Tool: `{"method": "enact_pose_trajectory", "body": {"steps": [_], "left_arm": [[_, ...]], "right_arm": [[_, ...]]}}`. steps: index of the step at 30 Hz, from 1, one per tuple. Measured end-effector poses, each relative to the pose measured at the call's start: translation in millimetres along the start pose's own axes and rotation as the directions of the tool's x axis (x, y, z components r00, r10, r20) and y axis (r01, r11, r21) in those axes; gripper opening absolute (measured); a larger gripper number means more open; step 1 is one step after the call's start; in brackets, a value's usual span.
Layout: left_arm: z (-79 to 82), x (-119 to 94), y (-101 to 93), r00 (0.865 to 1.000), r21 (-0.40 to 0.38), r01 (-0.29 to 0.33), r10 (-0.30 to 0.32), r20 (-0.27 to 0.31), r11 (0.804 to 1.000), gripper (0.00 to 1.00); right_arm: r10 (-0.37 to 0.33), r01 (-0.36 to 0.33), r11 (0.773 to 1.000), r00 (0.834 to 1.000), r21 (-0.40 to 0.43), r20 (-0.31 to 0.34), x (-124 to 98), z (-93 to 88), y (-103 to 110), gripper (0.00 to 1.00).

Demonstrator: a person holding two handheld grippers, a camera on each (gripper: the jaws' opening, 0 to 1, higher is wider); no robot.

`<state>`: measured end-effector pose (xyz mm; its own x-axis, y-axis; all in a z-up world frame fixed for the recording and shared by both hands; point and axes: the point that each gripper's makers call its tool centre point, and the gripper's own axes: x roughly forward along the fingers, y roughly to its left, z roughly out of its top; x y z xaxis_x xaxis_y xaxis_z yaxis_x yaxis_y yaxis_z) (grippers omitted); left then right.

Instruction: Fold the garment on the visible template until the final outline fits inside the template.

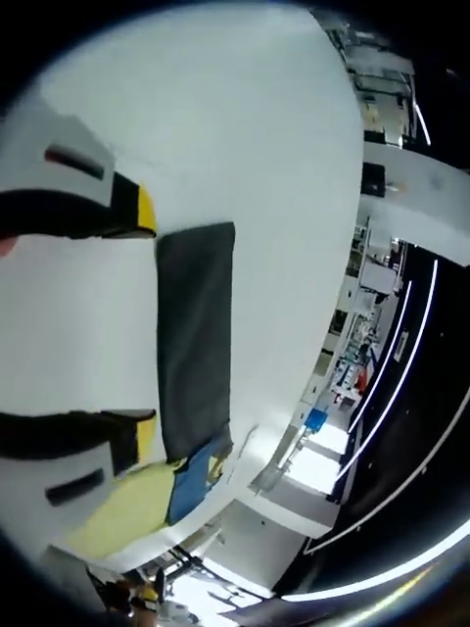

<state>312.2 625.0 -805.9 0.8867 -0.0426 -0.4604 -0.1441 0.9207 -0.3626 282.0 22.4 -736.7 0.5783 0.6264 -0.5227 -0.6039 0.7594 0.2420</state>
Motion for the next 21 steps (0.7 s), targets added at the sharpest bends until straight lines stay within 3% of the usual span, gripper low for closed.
{"method": "enact_pose_trajectory", "body": {"steps": [2, 7, 12, 16, 21], "left_arm": [[2.5, 6, 11.0, 1.000, 0.007, -0.016, 0.016, 0.006, 1.000, 0.60], [-6.6, 14, 23.3, 0.998, 0.036, -0.055, 0.056, -0.041, 0.998, 0.53], [0.5, 16, 34.7, 0.995, -0.060, -0.099, 0.100, 0.005, 0.993, 0.41], [1.4, 21, 41.2, 0.994, -0.054, -0.111, 0.111, 0.008, 0.992, 0.35], [-2.8, 18, 52.0, 0.986, -0.074, -0.165, 0.166, 0.004, 0.983, 0.17]], "right_arm": [[-0.002, 0.002, 1.000, 1.000, 0.008, 0.003, -2, 1.3, 1, 0.92], [-0.013, 0.013, 1.000, 1.000, 0.015, 0.019, -8, 9.5, -5, 0.91], [-0.022, 0.022, 1.000, 1.000, 0.009, 0.014, -12, 10.3, -12, 0.90], [-0.026, 0.026, 1.000, 1.000, 0.010, 0.009, -13, 8.9, -12, 0.89], [-0.025, 0.025, 1.000, 1.000, 0.012, -0.009, -11, 3.4, -7, 0.88]]}}
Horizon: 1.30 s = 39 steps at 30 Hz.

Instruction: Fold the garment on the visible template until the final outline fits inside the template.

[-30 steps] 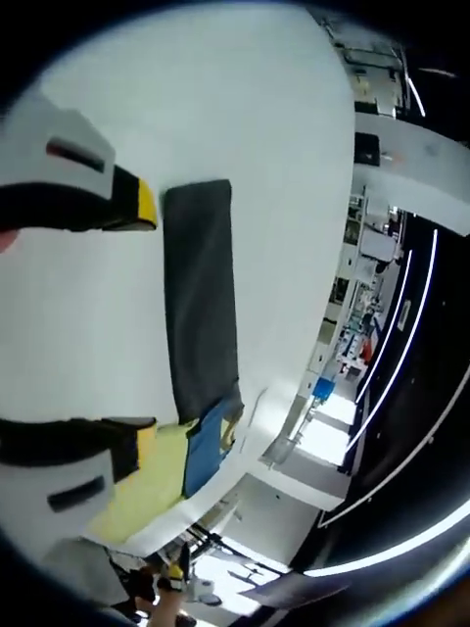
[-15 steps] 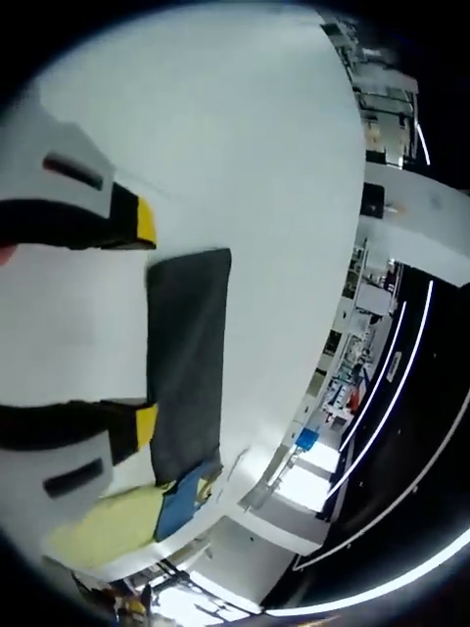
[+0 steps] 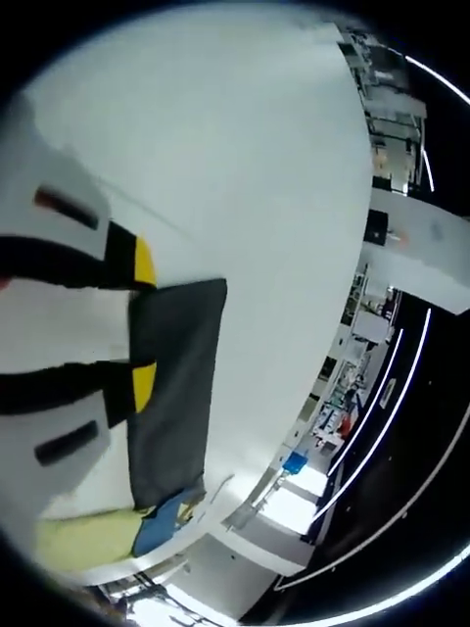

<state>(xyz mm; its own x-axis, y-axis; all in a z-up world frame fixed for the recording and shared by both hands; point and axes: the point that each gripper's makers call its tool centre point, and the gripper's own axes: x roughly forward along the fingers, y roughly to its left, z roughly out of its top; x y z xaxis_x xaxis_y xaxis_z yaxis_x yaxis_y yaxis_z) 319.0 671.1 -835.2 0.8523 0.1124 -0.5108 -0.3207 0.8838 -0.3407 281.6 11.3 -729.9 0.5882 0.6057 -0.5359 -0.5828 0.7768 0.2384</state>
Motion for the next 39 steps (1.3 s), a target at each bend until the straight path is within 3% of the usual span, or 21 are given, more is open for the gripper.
{"method": "enact_pose_trajectory", "body": {"steps": [7, 8, 9, 10, 16, 21, 25, 29, 32, 39], "left_arm": [[-2.2, 0, 1.3, 1.000, -0.006, 0.001, -0.001, -0.012, 1.000, 0.10], [-1.9, 1, 4.1, 1.000, -0.017, 0.001, -0.001, -0.014, 1.000, 0.04], [0.0, 0, 1.0, 1.000, -0.097, 0.027, -0.027, 0.003, 0.995, 0.00], [8.4, 0, 1.4, 0.998, -0.129, 0.037, -0.031, 0.046, 0.991, 0.00], [21.0, -8, 5.8, 0.998, -0.125, 0.043, -0.035, 0.061, 0.991, 0.00], [29.1, -7, -4.2, 0.994, -0.158, 0.078, -0.064, 0.093, 0.984, 0.00], [39.0, -4, -19.2, 0.990, -0.135, 0.118, -0.105, 0.095, 0.984, 0.00], [54.8, -5, -45.8, 0.975, -0.124, 0.198, -0.183, 0.123, 0.972, 0.00], [62.8, -2, -62.4, 0.969, -0.093, 0.233, -0.222, 0.112, 0.968, 0.00], [82.9, -4, -125.1, 0.930, -0.038, 0.354, -0.348, 0.118, 0.934, 0.00]], "right_arm": [[0.005, -0.005, 1.000, 1.000, 0.001, -0.013, 4, -4.4, 10, 0.87], [0.007, -0.007, 1.000, 1.000, 0.005, -0.009, 4, -3.9, 11, 0.87], [0.010, -0.010, 1.000, 1.000, 0.011, -0.004, 5, -3.1, 13, 0.87], [0.011, -0.011, 1.000, 1.000, 0.012, -0.003, 5, -3.1, 13, 0.87], [0.007, -0.007, 1.000, 1.000, 0.019, 0.002, 3, -4.2, 13, 0.85], [0.007, -0.008, 1.000, 1.000, 0.024, 0.008, 3, -5.0, 18, 0.85], [0.008, -0.008, 1.000, 1.000, 0.021, 0.011, 3, -5.1, 18, 0.84], [0.011, -0.011, 1.000, 1.000, 0.026, 0.027, 1, -2.3, 17, 0.84], [0.012, -0.013, 1.000, 1.000, 0.027, 0.027, 1, -2.5, 19, 0.84], [0.017, -0.019, 0.999, 0.999, 0.033, 0.046, 0, -2.2, 24, 0.84]]}}
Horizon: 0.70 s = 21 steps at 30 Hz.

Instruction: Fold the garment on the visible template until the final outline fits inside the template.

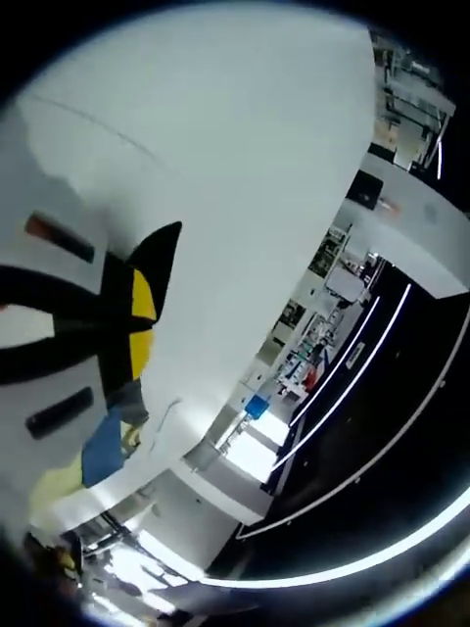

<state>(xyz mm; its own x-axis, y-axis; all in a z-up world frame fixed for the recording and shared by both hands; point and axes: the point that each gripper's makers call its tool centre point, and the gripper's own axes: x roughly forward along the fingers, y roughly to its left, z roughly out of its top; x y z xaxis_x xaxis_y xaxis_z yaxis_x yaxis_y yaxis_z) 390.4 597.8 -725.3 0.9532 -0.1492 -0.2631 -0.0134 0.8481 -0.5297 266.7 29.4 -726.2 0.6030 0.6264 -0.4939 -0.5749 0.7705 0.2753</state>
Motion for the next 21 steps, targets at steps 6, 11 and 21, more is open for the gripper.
{"method": "enact_pose_trajectory", "body": {"steps": [6, 11, 21], "left_arm": [[2.0, 20, -38.4, 0.996, 0.023, 0.081, -0.080, -0.025, 0.996, 0.00], [-2.1, 38, -78.3, 0.988, 0.036, 0.147, -0.145, -0.053, 0.988, 0.00], [-20.1, 87, -156.2, 0.953, 0.066, 0.283, -0.273, -0.130, 0.957, 0.00]], "right_arm": [[-0.002, 0.002, 1.000, 1.000, 0.015, 0.027, -7, -0.4, 0, 0.83], [-0.008, 0.008, 1.000, 1.000, 0.005, 0.028, -10, -3.1, -2, 0.83], [-0.007, 0.005, 0.999, 0.999, 0.044, 0.043, -10, -11.5, -13, 0.82]]}}
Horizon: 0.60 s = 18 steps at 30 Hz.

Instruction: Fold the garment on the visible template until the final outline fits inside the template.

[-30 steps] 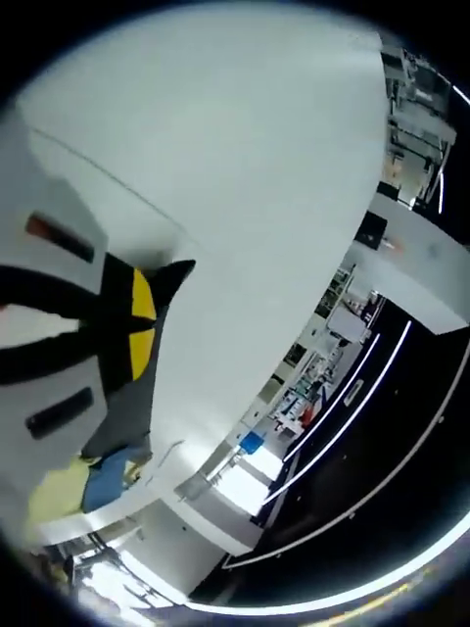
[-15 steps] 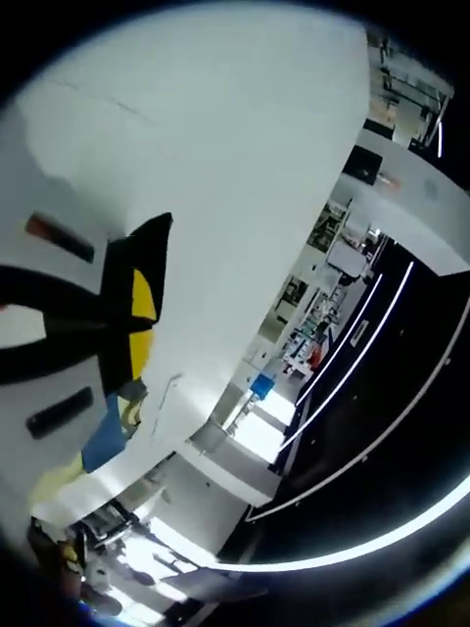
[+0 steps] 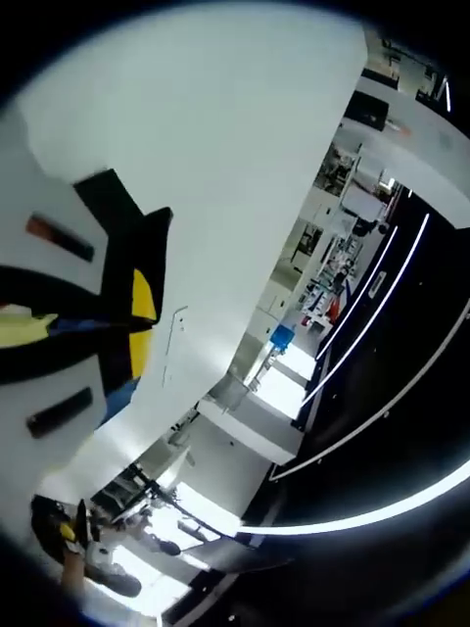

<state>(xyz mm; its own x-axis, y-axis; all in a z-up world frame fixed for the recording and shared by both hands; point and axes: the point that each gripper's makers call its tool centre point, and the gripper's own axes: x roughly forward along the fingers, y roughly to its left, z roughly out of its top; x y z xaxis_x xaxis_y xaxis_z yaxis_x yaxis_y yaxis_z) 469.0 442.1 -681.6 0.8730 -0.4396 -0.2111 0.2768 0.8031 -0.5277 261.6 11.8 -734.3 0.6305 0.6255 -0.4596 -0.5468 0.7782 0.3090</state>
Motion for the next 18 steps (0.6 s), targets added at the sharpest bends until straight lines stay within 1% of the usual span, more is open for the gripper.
{"method": "enact_pose_trajectory", "body": {"steps": [2, 4, 5, 6, 7, 8, 12, 13, 14, 15, 16, 18], "left_arm": [[-2.0, 13, -16.1, 1.000, -0.009, 0.029, -0.029, -0.009, 1.000, 0.00], [-4.2, 25, -26.5, 0.999, -0.006, 0.050, -0.050, -0.018, 0.999, 0.00], [-7.8, 25, -32.8, 0.998, -0.016, 0.062, -0.063, -0.019, 0.998, 0.00], [-10.9, 30, -39.0, 0.997, -0.014, 0.071, -0.071, -0.025, 0.997, 0.00], [-9.6, 33, -38.2, 0.997, -0.016, 0.075, -0.075, -0.027, 0.997, 0.00], [-11.5, 38, -43.5, 0.995, -0.027, 0.093, -0.094, -0.037, 0.995, 0.00], [-18.3, 57, -62.9, 0.992, -0.029, 0.117, -0.118, -0.053, 0.993, 0.00], [-18.3, 59, -61.4, 0.990, -0.036, 0.126, -0.128, -0.063, 0.991, 0.00], [-18.4, 63, -61.2, 0.987, -0.027, 0.136, -0.137, -0.080, 0.990, 0.00], [-18.7, 68, -66.5, 0.987, -0.024, 0.138, -0.139, -0.082, 0.990, 0.00], [-19.1, 74, -74.9, 0.984, -0.024, 0.154, -0.156, -0.089, 0.988, 0.00], [-19.5, 80, -83.4, 0.980, -0.017, 0.172, -0.173, -0.096, 0.985, 0.00]], "right_arm": [[0.000, 0.000, 1.000, 1.000, 0.003, 0.002, 0, -0.5, -1, 0.82], [-0.004, 0.004, 1.000, 1.000, 0.010, 0.004, 0, -0.6, -6, 0.82], [-0.007, 0.006, 1.000, 1.000, 0.014, 0.010, 0, 0.3, -7, 0.82], [-0.006, 0.005, 1.000, 1.000, 0.024, 0.018, -1, 1.1, -9, 0.82], [-0.007, 0.006, 1.000, 1.000, 0.029, 0.018, -1, 0.9, -10, 0.81], [-0.011, 0.011, 1.000, 1.000, 0.029, 0.018, -1, 0.1, -11, 0.81], [-0.013, 0.012, 0.999, 1.000, 0.036, 0.015, -2, -3.6, -14, 0.81], [-0.013, 0.013, 0.999, 1.000, 0.038, 0.014, -2, -4.2, -14, 0.81], [-0.013, 0.013, 0.999, 1.000, 0.038, 0.014, -2, -5.2, -14, 0.81], [-0.014, 0.013, 0.999, 1.000, 0.039, 0.013, -2, -6.0, -15, 0.81], [-0.015, 0.014, 0.999, 1.000, 0.041, 0.014, -2, -6.8, -15, 0.81], [-0.018, 0.017, 0.999, 1.000, 0.051, 0.015, -3, -9.2, -16, 0.81]]}}
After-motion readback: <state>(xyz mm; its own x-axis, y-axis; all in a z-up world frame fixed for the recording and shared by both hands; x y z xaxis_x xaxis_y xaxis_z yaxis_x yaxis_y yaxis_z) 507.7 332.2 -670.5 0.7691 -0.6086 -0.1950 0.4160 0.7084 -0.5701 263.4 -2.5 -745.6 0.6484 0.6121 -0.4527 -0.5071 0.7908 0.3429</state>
